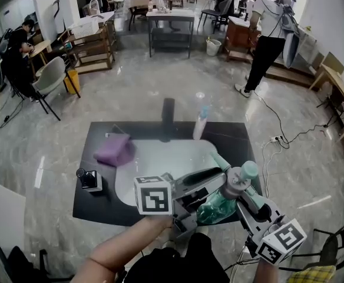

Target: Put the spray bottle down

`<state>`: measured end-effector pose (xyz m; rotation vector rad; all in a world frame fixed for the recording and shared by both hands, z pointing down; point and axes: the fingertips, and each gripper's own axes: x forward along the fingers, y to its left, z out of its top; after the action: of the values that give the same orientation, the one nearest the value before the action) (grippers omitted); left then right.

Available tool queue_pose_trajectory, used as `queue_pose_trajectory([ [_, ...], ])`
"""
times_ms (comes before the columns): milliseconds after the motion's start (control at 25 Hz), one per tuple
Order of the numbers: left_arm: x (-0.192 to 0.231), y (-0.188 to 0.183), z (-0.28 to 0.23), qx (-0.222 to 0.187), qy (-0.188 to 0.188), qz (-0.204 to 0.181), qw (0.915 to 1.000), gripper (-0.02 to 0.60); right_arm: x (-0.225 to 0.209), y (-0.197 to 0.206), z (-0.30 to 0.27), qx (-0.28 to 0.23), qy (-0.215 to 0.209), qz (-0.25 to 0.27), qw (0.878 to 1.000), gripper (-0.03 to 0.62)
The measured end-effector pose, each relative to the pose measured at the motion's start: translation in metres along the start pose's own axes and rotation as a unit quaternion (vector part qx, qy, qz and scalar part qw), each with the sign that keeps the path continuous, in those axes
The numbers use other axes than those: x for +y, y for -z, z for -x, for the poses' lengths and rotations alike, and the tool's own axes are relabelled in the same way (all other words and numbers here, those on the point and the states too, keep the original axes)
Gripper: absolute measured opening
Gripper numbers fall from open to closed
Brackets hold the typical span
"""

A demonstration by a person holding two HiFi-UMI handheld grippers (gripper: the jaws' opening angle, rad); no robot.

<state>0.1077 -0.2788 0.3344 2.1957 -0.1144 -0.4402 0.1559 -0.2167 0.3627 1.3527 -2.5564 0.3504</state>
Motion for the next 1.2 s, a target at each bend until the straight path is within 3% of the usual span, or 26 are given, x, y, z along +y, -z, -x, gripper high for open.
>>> queue_pose_trajectory([
  [480, 0.031, -0.028, -0.049, -0.014, -0.022, -0.02, 0.9995, 0.129, -0.065, -0.016, -0.019, -0.005, -0.023, 0.021, 1.0, 0.06],
  [1200, 0.081, -0.049, -0.136, -0.041, -0.051, -0.01, 0.9978, 0.124, -0.171, -0.029, -0.03, -0.005, -0.045, 0.024, 0.999, 0.059],
])
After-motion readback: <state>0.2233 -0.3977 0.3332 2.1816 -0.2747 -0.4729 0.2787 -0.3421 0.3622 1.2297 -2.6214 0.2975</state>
